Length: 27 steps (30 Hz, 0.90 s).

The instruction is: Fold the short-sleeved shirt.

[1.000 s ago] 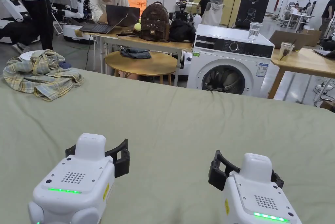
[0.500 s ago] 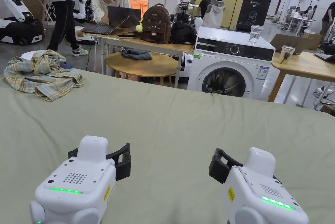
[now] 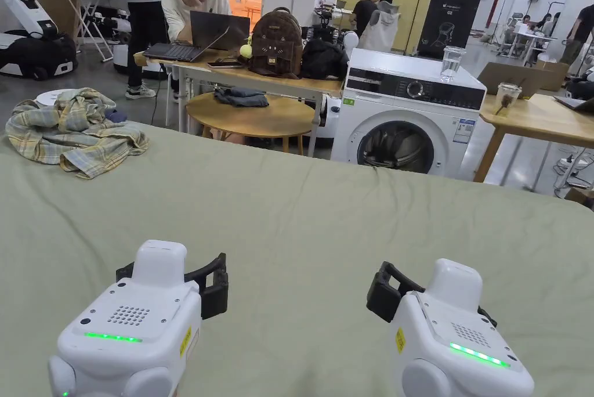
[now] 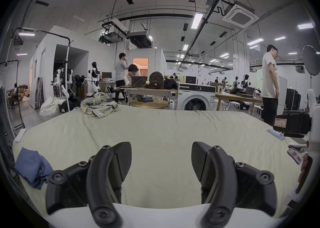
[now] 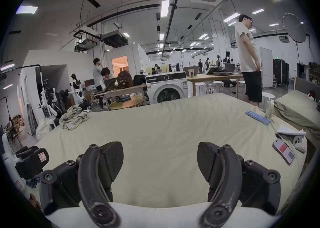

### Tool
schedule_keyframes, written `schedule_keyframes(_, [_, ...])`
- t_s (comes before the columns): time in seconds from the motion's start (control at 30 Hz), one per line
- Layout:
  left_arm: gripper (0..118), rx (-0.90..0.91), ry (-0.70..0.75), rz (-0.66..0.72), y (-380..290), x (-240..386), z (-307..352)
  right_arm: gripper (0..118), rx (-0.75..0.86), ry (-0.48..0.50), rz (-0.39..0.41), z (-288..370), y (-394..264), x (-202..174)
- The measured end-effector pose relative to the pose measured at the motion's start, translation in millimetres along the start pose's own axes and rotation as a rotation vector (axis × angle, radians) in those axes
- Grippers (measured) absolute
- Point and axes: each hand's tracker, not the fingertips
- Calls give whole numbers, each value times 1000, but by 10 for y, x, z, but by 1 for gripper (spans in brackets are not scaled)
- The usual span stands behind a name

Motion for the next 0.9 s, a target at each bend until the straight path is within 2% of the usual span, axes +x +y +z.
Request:
schedule_keyframes(0.57, [72, 43, 42, -51, 35, 40, 4, 89, 18, -41, 70, -119, -38, 16])
schedule_keyframes(0.9, [72, 39, 41, -29, 73, -45, 1, 89, 11, -16, 94, -131, -79, 68])
